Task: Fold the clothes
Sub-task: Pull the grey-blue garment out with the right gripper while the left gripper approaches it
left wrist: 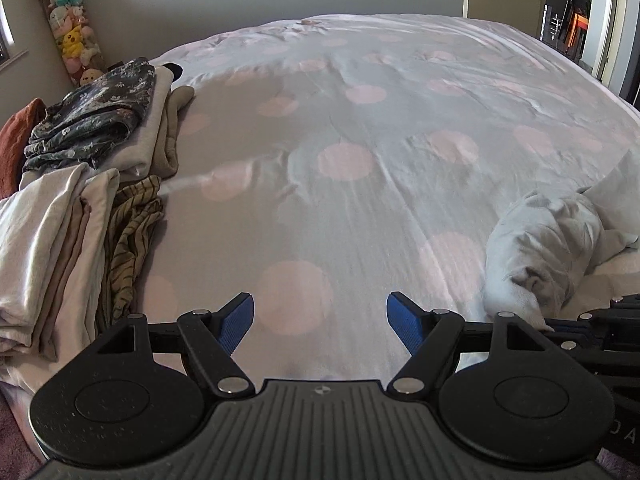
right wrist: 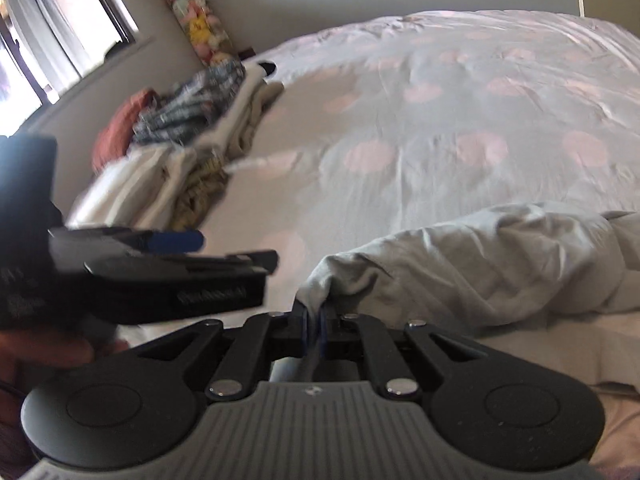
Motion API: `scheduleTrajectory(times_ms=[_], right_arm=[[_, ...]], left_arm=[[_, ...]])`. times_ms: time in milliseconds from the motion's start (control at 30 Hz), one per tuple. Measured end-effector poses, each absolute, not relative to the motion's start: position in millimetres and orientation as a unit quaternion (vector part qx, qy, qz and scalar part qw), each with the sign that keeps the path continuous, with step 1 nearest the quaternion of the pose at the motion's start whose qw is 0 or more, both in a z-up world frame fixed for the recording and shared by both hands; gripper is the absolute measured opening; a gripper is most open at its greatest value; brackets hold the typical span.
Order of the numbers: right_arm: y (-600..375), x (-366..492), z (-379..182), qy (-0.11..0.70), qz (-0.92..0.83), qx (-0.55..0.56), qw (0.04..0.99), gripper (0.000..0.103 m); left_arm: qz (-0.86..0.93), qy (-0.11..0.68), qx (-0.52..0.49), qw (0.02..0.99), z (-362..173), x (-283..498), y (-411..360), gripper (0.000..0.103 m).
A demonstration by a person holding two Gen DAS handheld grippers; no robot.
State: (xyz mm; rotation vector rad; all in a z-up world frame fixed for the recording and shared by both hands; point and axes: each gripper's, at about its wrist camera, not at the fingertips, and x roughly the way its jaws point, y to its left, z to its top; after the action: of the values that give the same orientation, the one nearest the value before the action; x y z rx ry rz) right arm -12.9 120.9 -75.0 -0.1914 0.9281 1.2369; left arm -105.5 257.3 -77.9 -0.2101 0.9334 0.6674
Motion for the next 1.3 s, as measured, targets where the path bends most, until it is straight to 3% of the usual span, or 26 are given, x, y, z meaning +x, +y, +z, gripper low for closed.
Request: scheduleTrajectory(times_ms=[33, 67, 100, 433, 533, 1167, 1200, 1233, 1300], right_arm=[[118, -13, -76, 0.416, 0.553, -0.090, 0.717, 0.018], [115, -13, -76, 0.413, 0.548, -0.094, 0.722, 0.032], [112, -13, -77, 0.410, 0.542, -0.098, 0.727, 0.039], [36, 35, -65, 0.388, 0.421, -0.139, 0.808, 0.042], [16, 55, -73, 0.409, 0.383, -0.133, 0.818, 0.059], [58, 78, -122, 0.522, 0.453, -0.122, 0.712, 0.059], [60, 75, -122, 0.523, 0.461, -0.127, 0.706, 0.054], [62, 72, -122, 0.520, 0.470, -0.133, 0.700, 0.037], [65, 61, -118, 0.504, 0.484, -0.152, 0.699, 0.031]], left_arm=[[0.311, 0.442, -0.098, 0.835, -79, -107, 256, 0.073], [0.308, 0.444, -0.096, 0.836, -80, -108, 254, 0.073], [0.304, 0.446, -0.095, 0.837, -81, -110, 253, 0.073], [0.251, 0.442, -0.124, 0.852, -87, -110, 243, 0.073], [0.246, 0.446, -0.128, 0.851, -91, -104, 239, 0.073], [0.253, 0.489, -0.117, 0.827, -120, -70, 235, 0.069], [0.254, 0.488, -0.112, 0.827, -119, -70, 235, 0.069], [0.255, 0.487, -0.105, 0.829, -116, -71, 234, 0.069], [0.257, 0.485, -0.091, 0.831, -112, -71, 232, 0.069]])
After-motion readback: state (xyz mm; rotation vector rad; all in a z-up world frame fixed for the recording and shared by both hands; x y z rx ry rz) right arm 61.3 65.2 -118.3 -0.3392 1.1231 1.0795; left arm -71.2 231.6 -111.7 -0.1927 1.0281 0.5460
